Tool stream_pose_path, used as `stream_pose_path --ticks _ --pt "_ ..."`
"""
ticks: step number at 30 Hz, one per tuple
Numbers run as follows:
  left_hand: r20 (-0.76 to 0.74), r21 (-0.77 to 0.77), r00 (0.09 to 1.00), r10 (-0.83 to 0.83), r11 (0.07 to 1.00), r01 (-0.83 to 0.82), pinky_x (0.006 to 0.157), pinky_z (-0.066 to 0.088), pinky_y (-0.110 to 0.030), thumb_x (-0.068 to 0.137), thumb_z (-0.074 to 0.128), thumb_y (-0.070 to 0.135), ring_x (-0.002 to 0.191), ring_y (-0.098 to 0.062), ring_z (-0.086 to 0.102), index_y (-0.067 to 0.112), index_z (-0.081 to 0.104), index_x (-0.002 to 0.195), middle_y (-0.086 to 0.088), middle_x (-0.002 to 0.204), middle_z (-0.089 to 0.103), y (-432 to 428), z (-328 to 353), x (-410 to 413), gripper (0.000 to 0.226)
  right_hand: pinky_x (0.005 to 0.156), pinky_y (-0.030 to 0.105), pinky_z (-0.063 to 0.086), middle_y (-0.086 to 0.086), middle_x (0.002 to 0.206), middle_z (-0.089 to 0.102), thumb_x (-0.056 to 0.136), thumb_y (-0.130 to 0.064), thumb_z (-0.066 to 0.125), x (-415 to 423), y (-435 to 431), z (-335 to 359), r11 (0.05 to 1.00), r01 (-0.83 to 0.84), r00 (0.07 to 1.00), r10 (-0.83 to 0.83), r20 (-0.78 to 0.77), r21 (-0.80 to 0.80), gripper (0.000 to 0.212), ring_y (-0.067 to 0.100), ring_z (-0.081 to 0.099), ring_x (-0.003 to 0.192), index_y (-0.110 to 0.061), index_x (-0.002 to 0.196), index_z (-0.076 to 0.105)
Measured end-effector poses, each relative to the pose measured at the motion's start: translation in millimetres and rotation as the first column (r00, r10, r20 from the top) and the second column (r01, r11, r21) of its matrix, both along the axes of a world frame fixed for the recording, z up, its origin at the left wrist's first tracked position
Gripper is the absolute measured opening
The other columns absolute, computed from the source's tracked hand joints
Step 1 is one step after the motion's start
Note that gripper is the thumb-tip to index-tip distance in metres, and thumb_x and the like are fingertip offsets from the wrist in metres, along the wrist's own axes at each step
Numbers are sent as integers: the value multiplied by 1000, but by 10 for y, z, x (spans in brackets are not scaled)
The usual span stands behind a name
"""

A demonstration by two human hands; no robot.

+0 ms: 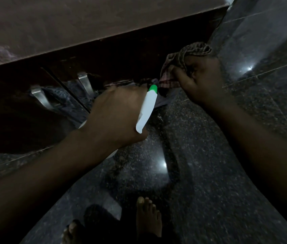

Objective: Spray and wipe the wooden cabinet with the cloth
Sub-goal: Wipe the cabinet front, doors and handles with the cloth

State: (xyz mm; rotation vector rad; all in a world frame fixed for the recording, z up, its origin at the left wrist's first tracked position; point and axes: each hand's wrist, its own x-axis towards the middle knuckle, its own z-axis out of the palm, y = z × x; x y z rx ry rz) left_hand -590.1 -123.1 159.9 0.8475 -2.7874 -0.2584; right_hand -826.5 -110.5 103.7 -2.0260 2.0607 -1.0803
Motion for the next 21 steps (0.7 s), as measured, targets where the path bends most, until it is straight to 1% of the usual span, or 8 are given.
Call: stream_pose_path --ticks 3,6,9,12,14,16,18,21 --pt "13 6 1000 25 1000 -25 52 26 -28 62 48 20 55 -29 46 13 44 76 -1 64 48 -34 -42 -29 16 53 48 44 15 56 51 92 -36 57 -2 34 -206 984 4 996 11 -85 176 42 33 51 54 -10 60 47" --pt "39 35 998 51 998 -52 58 25 -28 64 51 28 62 -23 43 17 42 81 5 70 44 -68 -98 -27 22 57 47 47 13 59 54 92 -32 60 2 54 -337 954 9 992 29 -121 301 38 38 56 61 -21 61 41" --pt "22 79 998 54 995 -56 57 24 -28 63 50 25 60 -24 43 19 39 78 5 68 43 -96 -109 -29 20 51 45 42 8 53 45 92 -33 59 24 33 -255 975 5 994 19 -105 221 44 33 49 52 -22 56 35" --pt "26 79 998 53 995 -55 55 26 -28 62 48 23 59 -26 45 17 42 78 2 67 47 -103 -116 -29 18 46 43 34 7 49 39 90 -30 59 76 5 -66 1000 -3 999 4 -46 31 44 26 40 46 -19 56 32" --pt "18 77 999 50 996 -51 55 27 -27 60 52 20 59 -26 47 14 46 80 0 67 50 -99 -126 -25 22 46 40 32 6 50 39 90 -28 61 103 -16 11 998 -6 1000 4 -22 -70 44 25 40 47 -19 57 34" --pt "0 85 999 47 995 -47 53 26 -26 58 56 16 56 -27 47 13 46 78 -2 65 50 -94 -125 -23 23 48 39 33 8 52 43 91 -29 61 122 -24 -2 997 0 999 -3 -34 -79 41 25 44 50 -17 58 40" --pt "0 85 998 60 995 -60 51 22 -24 58 56 16 53 -25 45 15 42 76 0 62 48 -76 -120 -16 23 48 40 35 10 52 46 92 -32 60 116 -4 -129 1000 -8 999 7 -40 -5 41 28 46 50 -18 59 41" --pt "20 91 996 83 992 -85 47 16 -20 59 56 17 51 -22 43 15 43 74 3 61 45 -50 -147 -6 20 52 40 40 9 57 49 93 -38 54 78 32 -407 967 37 993 -8 -117 250 39 35 53 58 -19 61 40"
